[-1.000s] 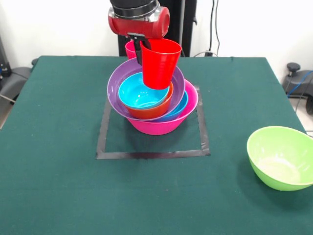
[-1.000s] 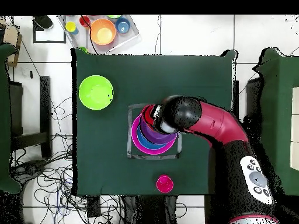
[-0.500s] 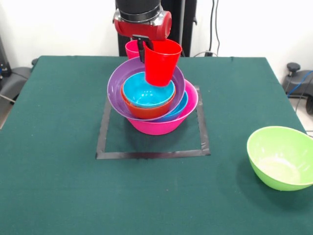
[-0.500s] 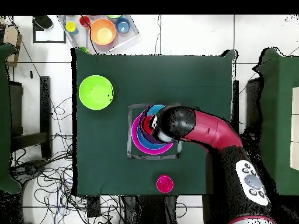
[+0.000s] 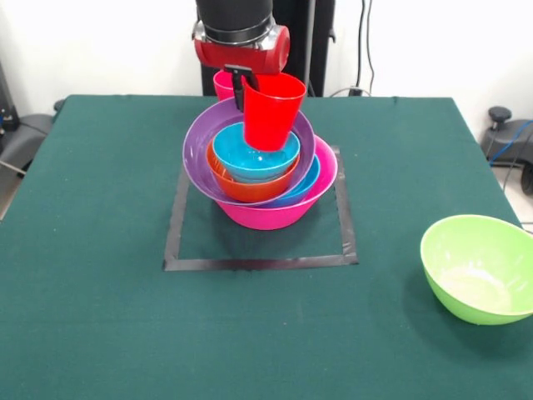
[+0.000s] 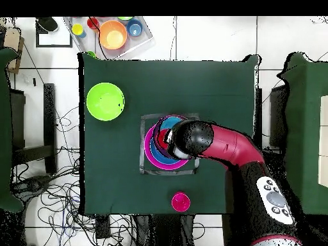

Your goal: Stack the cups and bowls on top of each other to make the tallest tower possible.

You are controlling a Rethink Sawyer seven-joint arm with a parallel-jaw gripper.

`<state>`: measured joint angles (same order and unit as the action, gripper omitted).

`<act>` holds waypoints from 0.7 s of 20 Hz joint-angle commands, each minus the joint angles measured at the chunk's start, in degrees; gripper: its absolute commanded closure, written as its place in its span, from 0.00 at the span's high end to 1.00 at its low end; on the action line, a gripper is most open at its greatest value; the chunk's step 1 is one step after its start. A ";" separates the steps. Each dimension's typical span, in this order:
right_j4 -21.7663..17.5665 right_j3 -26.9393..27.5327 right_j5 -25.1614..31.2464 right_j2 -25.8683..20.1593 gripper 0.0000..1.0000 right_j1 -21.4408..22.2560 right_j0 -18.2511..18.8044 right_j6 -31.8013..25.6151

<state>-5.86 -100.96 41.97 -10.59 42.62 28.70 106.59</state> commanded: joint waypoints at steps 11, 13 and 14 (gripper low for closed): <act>-4.88 -1.97 -7.29 -4.10 1.00 -4.61 -0.15 -2.10; -5.47 -1.45 -8.17 -4.43 1.00 -4.39 -0.31 -2.73; -5.33 -1.13 -7.87 -4.38 1.00 -4.29 -0.48 -2.58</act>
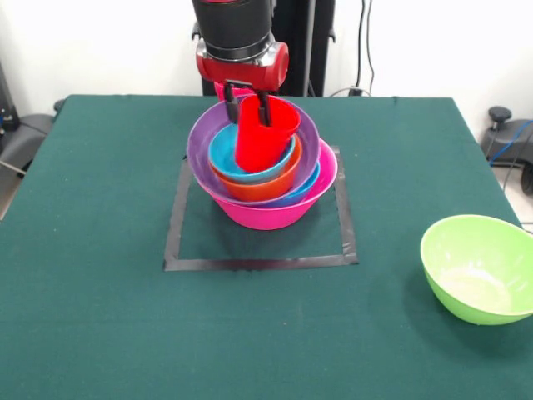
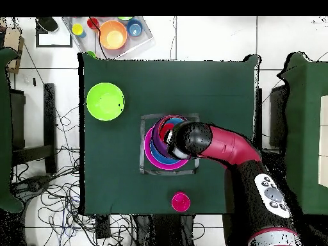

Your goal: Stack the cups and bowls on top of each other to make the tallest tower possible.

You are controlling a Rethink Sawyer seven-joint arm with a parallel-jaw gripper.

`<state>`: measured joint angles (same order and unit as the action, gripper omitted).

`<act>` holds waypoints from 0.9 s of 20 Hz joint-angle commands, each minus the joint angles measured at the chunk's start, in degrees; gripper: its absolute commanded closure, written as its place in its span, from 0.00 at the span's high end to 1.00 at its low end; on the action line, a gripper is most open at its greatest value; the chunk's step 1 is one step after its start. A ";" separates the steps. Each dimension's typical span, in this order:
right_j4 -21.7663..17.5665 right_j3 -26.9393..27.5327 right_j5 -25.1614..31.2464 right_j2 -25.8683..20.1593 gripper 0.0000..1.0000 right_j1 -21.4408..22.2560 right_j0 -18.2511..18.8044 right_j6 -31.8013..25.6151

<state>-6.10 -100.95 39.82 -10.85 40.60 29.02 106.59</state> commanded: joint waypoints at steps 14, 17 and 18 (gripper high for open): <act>-2.90 0.57 13.12 -0.86 1.00 10.08 -2.84 -2.58; -3.14 2.03 18.39 -0.44 1.00 12.58 -3.35 -2.54; -3.07 2.04 19.17 -0.57 1.00 13.18 -3.25 -2.59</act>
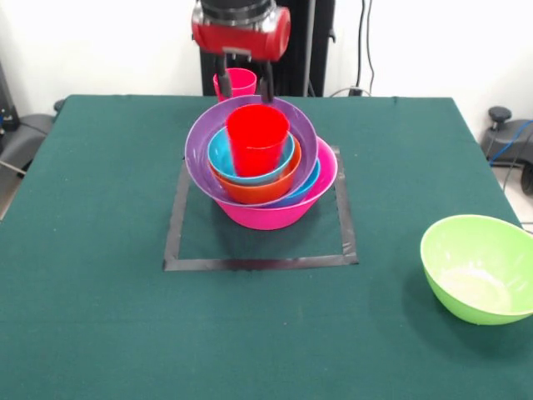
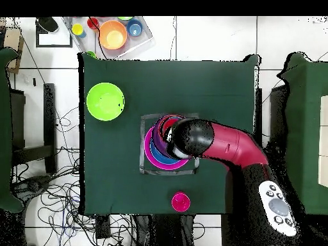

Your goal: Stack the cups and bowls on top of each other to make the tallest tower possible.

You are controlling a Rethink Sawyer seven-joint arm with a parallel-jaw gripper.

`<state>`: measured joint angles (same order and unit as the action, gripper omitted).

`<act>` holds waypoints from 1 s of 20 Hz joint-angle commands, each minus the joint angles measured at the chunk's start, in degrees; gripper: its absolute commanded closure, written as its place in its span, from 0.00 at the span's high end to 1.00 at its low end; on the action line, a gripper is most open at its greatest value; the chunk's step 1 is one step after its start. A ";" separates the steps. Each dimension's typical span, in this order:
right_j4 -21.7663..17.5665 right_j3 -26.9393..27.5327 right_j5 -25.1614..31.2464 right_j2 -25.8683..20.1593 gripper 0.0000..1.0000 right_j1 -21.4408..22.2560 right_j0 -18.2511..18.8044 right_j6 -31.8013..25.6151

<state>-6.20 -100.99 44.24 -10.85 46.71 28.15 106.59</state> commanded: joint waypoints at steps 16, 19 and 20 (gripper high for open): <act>-2.52 0.83 19.04 -1.28 1.00 10.86 -2.23 -0.24; -1.06 0.75 17.88 -1.56 1.00 10.08 -3.91 3.24; -0.49 0.71 17.20 -1.69 1.00 9.64 -4.39 4.28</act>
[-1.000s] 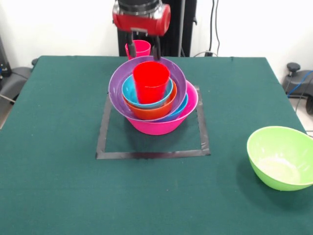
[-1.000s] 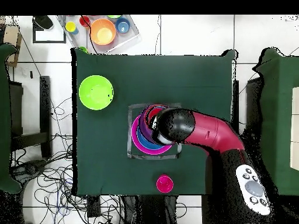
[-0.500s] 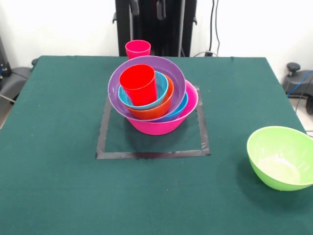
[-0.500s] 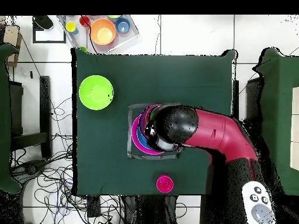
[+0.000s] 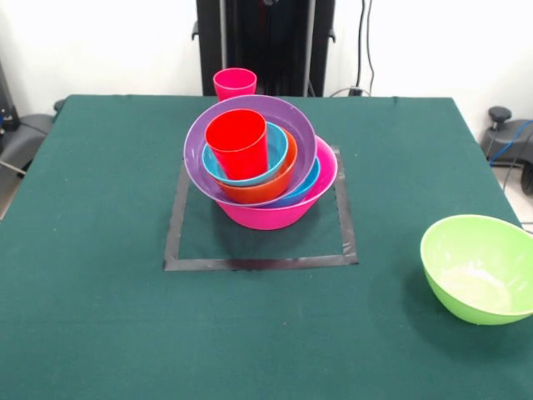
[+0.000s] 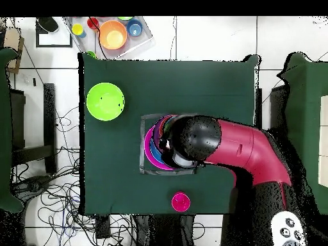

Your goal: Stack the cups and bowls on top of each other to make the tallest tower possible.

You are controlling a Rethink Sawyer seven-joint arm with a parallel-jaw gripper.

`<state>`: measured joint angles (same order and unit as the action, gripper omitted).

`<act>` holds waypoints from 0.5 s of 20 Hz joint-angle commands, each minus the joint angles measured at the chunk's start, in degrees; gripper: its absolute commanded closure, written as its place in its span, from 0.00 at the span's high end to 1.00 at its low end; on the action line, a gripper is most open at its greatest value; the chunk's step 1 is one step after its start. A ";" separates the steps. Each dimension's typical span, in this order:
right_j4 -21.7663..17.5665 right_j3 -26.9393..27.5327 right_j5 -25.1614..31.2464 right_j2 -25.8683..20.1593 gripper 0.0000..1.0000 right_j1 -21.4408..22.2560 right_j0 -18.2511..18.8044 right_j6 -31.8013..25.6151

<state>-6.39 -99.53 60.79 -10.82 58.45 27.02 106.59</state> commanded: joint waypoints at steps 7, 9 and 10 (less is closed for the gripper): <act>3.71 0.57 -3.10 -0.03 1.00 -4.61 -9.74 15.87; 3.82 1.67 -1.07 0.86 1.00 -4.29 -10.42 16.42; 3.88 1.74 -0.87 1.20 1.00 -4.23 -10.47 16.25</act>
<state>-3.39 -99.40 60.79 -10.68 57.28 19.64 109.63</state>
